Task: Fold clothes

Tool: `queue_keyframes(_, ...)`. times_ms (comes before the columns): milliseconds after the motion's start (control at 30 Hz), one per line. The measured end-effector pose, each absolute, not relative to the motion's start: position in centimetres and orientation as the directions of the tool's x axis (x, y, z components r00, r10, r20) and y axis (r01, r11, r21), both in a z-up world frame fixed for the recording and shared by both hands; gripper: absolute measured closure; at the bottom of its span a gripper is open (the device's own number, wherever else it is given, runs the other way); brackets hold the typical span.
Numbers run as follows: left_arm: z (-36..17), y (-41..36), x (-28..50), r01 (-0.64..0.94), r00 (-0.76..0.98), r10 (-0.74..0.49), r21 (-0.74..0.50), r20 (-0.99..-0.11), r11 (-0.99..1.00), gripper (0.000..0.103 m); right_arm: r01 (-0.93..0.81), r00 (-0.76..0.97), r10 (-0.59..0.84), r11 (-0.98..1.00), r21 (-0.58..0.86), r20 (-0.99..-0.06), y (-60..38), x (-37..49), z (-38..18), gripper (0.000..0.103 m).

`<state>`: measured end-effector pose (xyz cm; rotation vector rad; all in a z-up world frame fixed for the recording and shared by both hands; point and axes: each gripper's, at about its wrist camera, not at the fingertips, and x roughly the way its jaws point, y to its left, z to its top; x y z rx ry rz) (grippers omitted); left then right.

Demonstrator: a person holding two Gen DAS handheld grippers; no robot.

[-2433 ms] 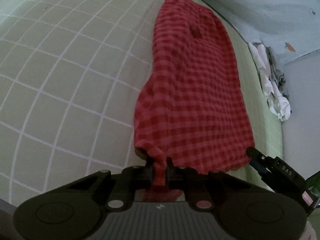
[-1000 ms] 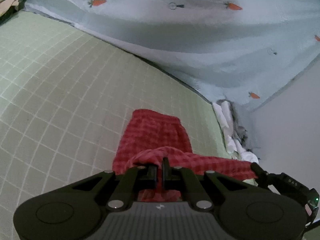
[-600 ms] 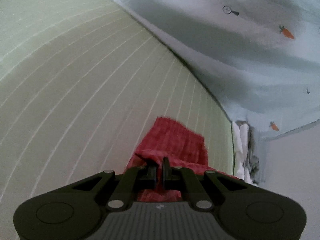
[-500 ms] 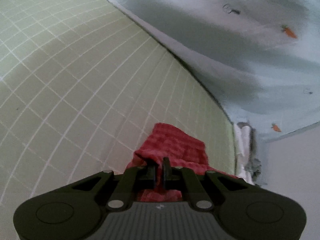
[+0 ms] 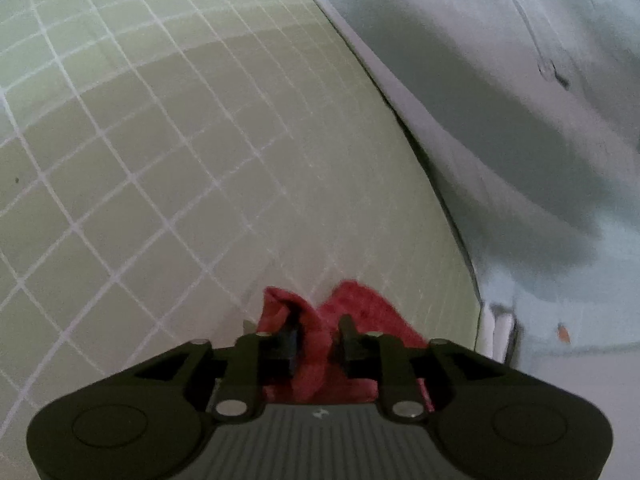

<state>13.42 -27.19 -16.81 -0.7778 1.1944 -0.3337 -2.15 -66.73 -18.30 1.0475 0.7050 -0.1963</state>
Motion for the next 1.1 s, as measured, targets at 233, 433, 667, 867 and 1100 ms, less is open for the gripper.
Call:
queue_keyframes(233,-14.6,-26.5,14.6,-0.102,0.48,-0.531,-0.646,-0.698,0.757,0.043,0.451,0.758,0.12,0.613,0.649,-0.641,-66.7,-0.7,-16.9,0.083)
queue_keyframes(433,-13.9,-27.9,14.2,0.004,0.486,-0.426,-0.486,-0.763,0.874,0.031,0.417,0.713,-0.102,0.857,0.303,-0.694,-63.9,-0.1,-14.3,0.061)
queue_keyframes(667,-15.0,-30.8,11.7,0.193,0.39,-0.422,-0.376,-0.818,0.906,0.021,0.256,0.7,-0.112,0.961,0.101,-0.706,-59.5,-0.9,-14.7,0.02)
queue_keyframes(867,-16.3,-34.3,10.1,0.39,0.347,-0.369,-0.225,-0.862,0.893,0.017,0.147,0.636,-0.071,0.989,0.03,-0.769,-57.3,-0.8,-17.4,0.015)
queue_keyframes(1100,-18.0,-36.5,10.0,0.461,0.339,-0.35,-0.17,-0.873,0.871,0.016,0.085,0.6,-0.045,0.996,0.008,-0.799,-56.7,0.1,-19.5,0.008)
